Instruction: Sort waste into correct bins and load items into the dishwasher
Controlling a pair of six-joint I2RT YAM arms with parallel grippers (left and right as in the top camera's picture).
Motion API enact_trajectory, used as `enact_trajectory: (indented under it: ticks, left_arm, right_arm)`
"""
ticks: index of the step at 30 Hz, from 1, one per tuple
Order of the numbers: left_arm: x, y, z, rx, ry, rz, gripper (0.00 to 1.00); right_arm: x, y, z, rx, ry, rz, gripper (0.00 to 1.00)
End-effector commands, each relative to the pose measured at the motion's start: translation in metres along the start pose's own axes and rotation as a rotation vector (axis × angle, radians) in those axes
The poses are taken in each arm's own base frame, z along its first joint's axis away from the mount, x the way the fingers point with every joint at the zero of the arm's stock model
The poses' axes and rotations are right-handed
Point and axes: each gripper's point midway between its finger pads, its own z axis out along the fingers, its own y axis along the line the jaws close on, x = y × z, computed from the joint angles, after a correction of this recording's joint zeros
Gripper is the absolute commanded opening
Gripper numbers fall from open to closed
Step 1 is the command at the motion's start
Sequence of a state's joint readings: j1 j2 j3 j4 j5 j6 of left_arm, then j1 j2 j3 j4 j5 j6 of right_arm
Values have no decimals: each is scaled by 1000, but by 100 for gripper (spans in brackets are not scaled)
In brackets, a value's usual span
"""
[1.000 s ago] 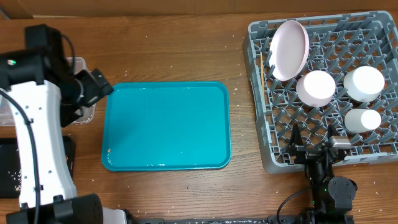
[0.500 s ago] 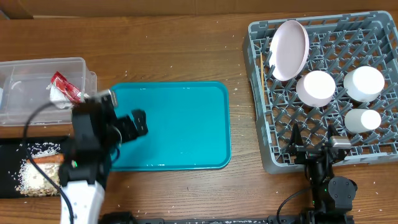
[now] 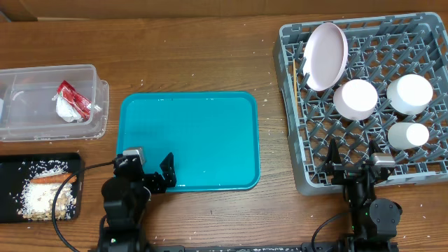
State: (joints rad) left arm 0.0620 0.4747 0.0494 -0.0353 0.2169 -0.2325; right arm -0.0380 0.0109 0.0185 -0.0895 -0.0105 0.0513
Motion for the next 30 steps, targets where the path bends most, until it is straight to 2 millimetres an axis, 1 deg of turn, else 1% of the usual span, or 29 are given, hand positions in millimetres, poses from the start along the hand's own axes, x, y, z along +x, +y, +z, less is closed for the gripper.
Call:
enact_trajectory:
  ticks: [1,10,18,19,26,30]
  left_arm:
    - [10,1,-1,5,-7,4,100]
    - [-28,-10,-16,39,-187,43,100]
    - [-63,-22,-39,73,-373,84,100]
    - [-67,-23,-42,72,-392,115,99]
    - [-67,-16,-41,-11,-397,323,100]
    - [-67,-13,-41,-40,-396,383,100]
  right_arm:
    - [2,-3,0,12,-5,-3,100]
    - [2,-3,0,12,-5,-3,100]
    - [2,-3,0,12,-5,-3,100]
    - [2,-2,0,11,-5,-3,100]
    - [2,-3,0,12,-5,-3,100]
    - [2,-3,0,12,-5,-3,100]
